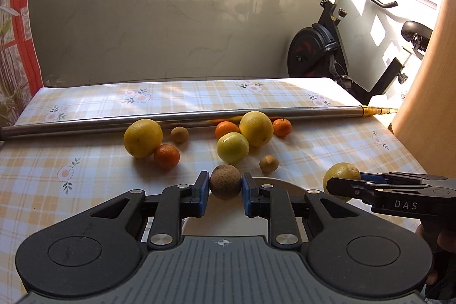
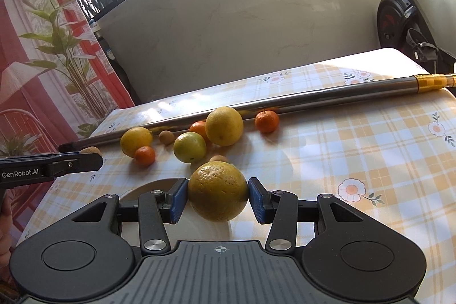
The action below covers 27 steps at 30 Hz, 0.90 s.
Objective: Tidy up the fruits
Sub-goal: 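Carry the grapefruit and kiwi over the white plate with both tools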
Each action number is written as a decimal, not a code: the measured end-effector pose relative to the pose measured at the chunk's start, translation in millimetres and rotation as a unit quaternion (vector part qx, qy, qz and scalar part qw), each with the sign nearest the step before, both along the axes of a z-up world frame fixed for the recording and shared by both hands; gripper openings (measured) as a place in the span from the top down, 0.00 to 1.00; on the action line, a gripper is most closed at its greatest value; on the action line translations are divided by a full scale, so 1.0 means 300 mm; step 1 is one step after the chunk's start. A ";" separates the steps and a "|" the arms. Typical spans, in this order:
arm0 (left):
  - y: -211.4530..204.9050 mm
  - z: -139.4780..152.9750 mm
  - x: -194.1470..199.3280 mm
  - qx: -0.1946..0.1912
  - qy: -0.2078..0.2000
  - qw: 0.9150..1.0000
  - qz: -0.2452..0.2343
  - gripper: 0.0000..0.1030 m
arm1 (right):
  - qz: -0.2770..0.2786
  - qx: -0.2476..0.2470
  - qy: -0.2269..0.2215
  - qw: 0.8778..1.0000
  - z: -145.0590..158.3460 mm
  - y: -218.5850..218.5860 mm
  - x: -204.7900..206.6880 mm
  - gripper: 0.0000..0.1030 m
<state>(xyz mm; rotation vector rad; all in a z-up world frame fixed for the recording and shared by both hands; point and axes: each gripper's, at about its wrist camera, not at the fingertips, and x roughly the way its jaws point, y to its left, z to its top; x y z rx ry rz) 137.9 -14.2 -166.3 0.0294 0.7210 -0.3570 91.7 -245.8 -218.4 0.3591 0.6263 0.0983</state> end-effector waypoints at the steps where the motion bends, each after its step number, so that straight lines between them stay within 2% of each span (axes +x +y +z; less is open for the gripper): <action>1: 0.009 -0.007 -0.021 -0.004 0.004 1.000 0.002 0.75 | 0.003 -0.002 0.001 1.000 0.001 0.009 -0.009 0.59; 6: 0.030 -0.055 -0.084 -0.019 0.029 0.999 0.006 0.75 | 0.024 -0.010 0.013 1.000 -0.004 0.073 -0.057 0.59; 12: 0.030 -0.076 -0.149 -0.002 0.031 0.999 -0.007 0.75 | 0.040 -0.012 0.019 0.999 0.003 0.130 -0.111 0.59; 16: 0.028 -0.106 -0.170 0.006 0.048 0.999 -0.009 0.75 | 0.048 -0.009 0.024 0.999 0.011 0.153 -0.127 0.59; 22: 0.024 -0.147 -0.184 0.013 0.061 0.998 -0.013 0.75 | 0.070 0.002 0.054 0.996 -0.021 0.174 -0.146 0.59; 27: 0.023 -0.183 -0.169 0.039 0.072 0.997 -0.010 0.75 | 0.069 0.006 0.080 0.994 -0.051 0.182 -0.156 0.59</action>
